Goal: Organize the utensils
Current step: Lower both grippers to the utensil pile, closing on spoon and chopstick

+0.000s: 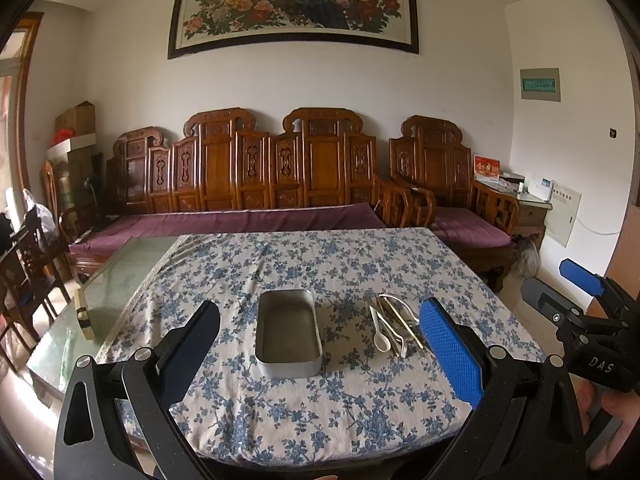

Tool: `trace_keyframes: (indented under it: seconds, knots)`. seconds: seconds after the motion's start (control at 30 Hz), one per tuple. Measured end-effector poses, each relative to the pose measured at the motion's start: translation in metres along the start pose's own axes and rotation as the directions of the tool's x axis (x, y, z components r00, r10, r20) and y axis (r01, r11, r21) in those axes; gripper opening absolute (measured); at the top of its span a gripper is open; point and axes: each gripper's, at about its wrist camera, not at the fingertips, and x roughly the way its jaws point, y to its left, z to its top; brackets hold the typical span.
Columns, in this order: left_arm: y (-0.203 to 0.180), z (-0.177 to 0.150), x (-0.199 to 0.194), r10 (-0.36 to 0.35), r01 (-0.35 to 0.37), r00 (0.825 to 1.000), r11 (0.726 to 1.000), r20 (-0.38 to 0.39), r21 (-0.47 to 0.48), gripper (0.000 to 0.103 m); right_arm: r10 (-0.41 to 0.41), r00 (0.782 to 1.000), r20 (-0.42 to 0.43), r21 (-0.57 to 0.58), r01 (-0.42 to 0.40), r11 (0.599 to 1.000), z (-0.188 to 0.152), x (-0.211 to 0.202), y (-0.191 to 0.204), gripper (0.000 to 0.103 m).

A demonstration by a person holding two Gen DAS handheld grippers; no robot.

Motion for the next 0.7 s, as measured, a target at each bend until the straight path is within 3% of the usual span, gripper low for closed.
trace_keyframes:
  seconds: [0.47,0.7]
  knots:
    - [0.003,-0.024,0.082,-0.042,0.043,0.987,0.999,-0.156,0.002,0.097,-0.010,0.994,-0.106,-0.040,0.006,0.999,-0.028,0.064,-0.032,0.099]
    - [-0.002,-0.039,0.133,-0.101,0.101,0.968,0.995,-0.232,-0.010,0.097,-0.008,0.976,-0.216,-0.056,-0.004,0.998,-0.051,0.114,-0.056,0.082]
